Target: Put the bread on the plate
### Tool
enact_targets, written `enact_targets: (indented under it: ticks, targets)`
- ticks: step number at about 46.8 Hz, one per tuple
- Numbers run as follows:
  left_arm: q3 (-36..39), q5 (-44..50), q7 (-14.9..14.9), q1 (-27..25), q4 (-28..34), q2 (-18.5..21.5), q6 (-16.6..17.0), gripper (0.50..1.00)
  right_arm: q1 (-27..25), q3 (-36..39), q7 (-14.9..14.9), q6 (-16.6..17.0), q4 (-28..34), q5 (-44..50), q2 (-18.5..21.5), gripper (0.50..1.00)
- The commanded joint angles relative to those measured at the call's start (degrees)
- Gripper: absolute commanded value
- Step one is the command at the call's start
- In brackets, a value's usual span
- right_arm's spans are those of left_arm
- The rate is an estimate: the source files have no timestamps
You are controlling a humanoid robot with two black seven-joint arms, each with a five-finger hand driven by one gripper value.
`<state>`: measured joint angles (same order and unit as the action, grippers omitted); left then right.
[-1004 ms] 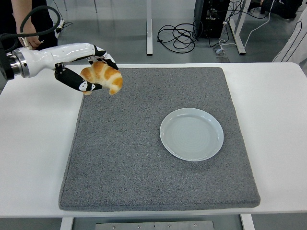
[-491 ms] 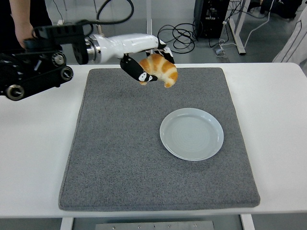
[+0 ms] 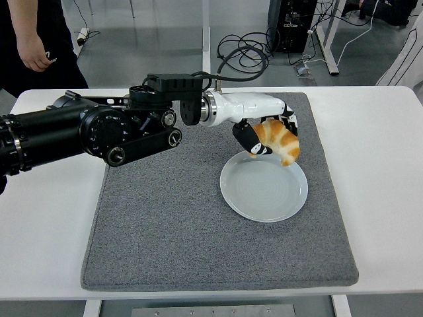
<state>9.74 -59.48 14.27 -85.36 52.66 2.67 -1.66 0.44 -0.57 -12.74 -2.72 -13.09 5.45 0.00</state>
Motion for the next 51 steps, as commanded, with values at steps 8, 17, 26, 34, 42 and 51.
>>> enact_targets:
  ticks: [8, 17, 26, 34, 42, 51]
  targets:
    - [1.16, -0.55, 0.05, 3.62, -0.63, -0.83, 0.17, 0.5, -0.09, 0.04, -0.01, 0.0, -0.01, 0.0, 0.0, 1.0]
    - [1.16, -0.63, 0.05, 5.21, -0.72, -0.92, 0.35, 0.5, -0.09, -0.04, -0.01, 0.0, -0.01, 0.0, 0.0, 1.0]
    - [0.98, -0.2, 0.31, 7.76, -3.7, -1.01, 0.35, 0.5, -0.18, -0.04, -0.01, 0.0, -0.01, 0.0, 0.0, 1.0]
    - [0.9, -0.02, 0.58, 9.51, -4.5, -1.09, 0.35, 0.5, -0.26, -0.04, -0.01, 0.0, -0.01, 0.0, 0.0, 1.0]
    - [0.81, -0.02, 0.58, 10.66, -5.02, -1.88, 0.61, 0.5, -0.18, -0.04, -0.01, 0.0, -0.01, 0.0, 0.0, 1.0]
    - [0.63, 0.16, 0.58, 11.1, -5.9, -2.67, 1.22, 0.5, -0.26, -0.04, -0.01, 0.0, -0.01, 0.0, 0.0, 1.0]
